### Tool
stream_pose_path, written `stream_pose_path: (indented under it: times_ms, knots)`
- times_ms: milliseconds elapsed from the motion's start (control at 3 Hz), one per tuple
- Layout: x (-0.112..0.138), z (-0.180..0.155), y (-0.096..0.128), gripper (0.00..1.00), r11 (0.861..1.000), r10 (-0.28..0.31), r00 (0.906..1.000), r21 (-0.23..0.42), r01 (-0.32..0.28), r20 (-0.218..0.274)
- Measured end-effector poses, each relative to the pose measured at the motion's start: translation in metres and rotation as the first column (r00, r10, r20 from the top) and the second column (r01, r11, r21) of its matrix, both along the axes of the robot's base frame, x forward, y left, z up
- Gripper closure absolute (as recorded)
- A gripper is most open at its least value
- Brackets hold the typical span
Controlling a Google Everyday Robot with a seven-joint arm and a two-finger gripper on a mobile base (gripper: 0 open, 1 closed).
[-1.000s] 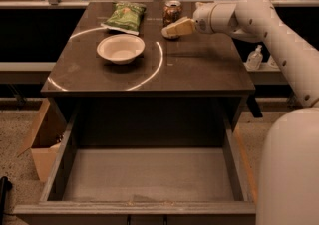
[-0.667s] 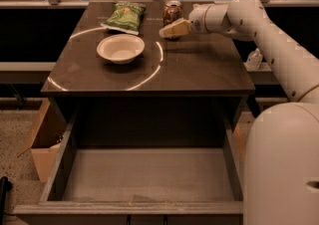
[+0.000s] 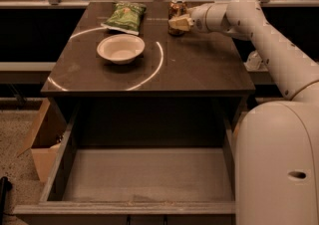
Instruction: Place orange can into top drawer
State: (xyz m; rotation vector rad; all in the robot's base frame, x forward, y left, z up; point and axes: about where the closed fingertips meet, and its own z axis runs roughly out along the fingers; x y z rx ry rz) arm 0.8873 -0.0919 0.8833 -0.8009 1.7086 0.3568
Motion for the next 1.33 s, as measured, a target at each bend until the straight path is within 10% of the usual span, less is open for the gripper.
stream_pose_path:
  times_ms: [667,1333]
  knots:
    - [-0.025,0.02,-0.016,0.96,0.996,0.08,0.9968,0.051,-0.079,-0.004]
    - [-0.126,0.046,-0.03,1.0,0.944,0.299,0.9529,0.164,-0.288,-0.048]
